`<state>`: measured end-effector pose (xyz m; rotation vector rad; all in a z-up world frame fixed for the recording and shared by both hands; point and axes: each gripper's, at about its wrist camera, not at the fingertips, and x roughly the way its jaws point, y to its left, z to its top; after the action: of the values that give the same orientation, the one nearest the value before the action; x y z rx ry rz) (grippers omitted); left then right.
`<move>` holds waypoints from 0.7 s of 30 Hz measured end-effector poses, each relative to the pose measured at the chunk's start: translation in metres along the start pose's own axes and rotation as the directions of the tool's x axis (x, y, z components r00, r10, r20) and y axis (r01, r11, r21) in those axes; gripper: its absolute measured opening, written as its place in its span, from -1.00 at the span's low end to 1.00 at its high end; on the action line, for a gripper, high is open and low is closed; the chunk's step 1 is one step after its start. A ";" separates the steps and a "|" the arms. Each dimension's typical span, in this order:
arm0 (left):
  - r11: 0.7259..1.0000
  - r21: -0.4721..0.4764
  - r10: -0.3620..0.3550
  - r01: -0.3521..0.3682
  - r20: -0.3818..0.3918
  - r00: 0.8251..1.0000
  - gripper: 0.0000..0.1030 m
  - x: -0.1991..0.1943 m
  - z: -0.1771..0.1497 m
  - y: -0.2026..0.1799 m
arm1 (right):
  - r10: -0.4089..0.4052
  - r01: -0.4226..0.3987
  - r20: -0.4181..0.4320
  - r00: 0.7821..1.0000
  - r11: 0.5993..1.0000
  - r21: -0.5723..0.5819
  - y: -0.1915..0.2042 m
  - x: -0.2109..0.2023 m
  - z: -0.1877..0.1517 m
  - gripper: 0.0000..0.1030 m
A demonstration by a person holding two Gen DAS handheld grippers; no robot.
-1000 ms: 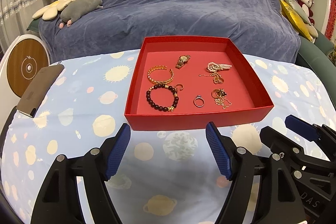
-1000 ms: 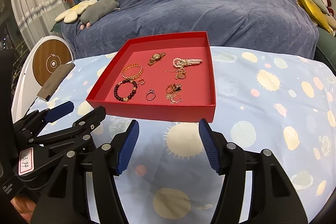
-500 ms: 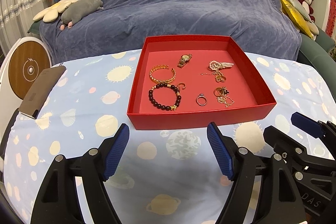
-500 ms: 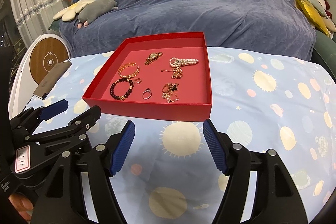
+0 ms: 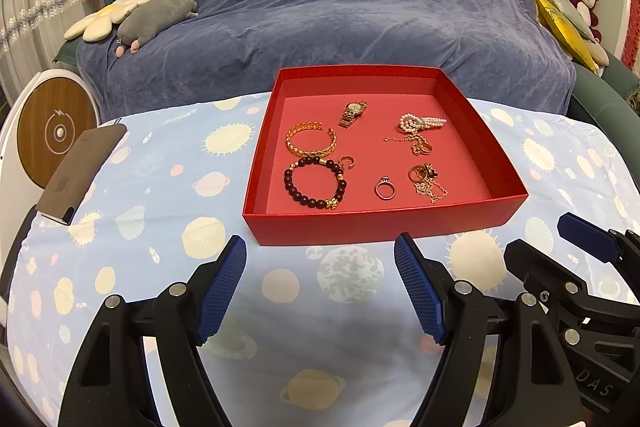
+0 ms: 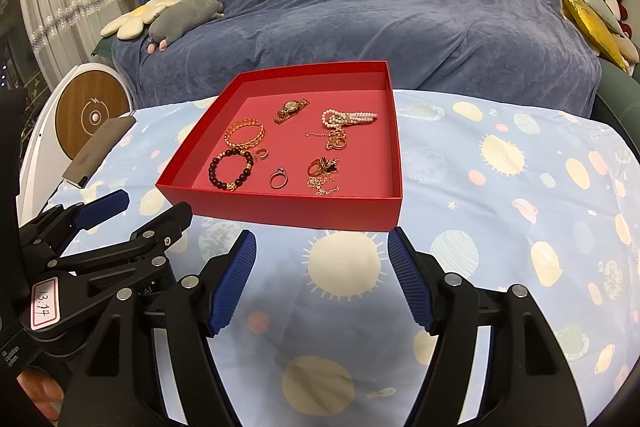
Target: Organize jewelry
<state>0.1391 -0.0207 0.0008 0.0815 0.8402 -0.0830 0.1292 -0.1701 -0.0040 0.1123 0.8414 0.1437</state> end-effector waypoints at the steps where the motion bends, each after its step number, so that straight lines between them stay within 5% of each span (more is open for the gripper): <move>1: 1.000 0.000 0.000 0.000 0.000 1.000 0.43 0.000 0.000 0.000 | 0.000 0.000 0.000 1.000 1.000 0.000 0.000 0.000 0.000 0.29; 21: 1.000 -0.002 0.001 -0.001 -0.001 1.000 0.43 0.000 -0.001 0.001 | -0.001 0.001 0.003 1.000 1.000 -0.001 -0.003 -0.001 0.000 0.29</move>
<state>0.1385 -0.0191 0.0005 0.0799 0.8412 -0.0814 0.1288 -0.1727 -0.0040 0.1112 0.8379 0.1429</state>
